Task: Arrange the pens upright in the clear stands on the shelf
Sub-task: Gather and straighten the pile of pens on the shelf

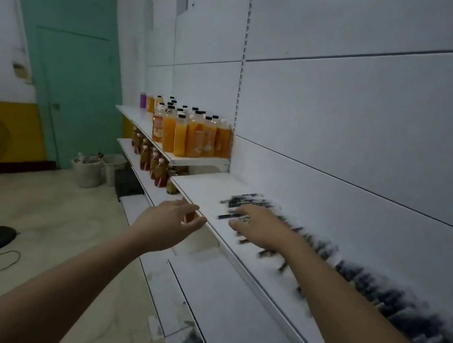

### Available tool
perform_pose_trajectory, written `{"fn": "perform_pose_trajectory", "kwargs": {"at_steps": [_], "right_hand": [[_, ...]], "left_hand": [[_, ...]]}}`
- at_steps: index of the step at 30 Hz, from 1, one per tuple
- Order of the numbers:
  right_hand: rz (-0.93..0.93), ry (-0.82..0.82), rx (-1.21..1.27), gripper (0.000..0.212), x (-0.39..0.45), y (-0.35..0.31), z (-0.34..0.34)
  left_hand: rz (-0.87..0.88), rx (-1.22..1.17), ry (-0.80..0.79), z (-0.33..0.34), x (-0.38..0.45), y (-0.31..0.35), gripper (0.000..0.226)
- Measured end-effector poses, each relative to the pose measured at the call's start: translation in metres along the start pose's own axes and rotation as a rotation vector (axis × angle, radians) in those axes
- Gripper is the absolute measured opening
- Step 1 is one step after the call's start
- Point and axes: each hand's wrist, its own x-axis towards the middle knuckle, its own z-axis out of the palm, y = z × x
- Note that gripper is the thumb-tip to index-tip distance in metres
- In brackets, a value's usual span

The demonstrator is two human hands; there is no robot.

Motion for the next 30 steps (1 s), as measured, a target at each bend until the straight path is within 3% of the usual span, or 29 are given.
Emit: {"fn": "perform_pose_trajectory", "kwargs": {"at_steps": [9,15,26,30], "right_hand": [[0.09,-0.021,-0.105,0.055,0.123,0.003,0.036],[0.237,0.084,-0.166,0.051,0.18,0.012,0.053],[0.626,0.305,-0.33,0.052,0.23,0.035,0.077],[0.767,0.313,-0.374,0.055,0.25,0.053,0.075]], "left_hand": [[0.071,-0.042,-0.05,0.042,0.124,-0.1,0.063],[0.224,-0.146,-0.085,0.072,0.223,-0.141,0.061],[0.642,-0.205,-0.2,0.122,0.324,-0.137,0.057],[0.784,-0.191,-0.248,0.144,0.357,-0.119,0.072]]}}
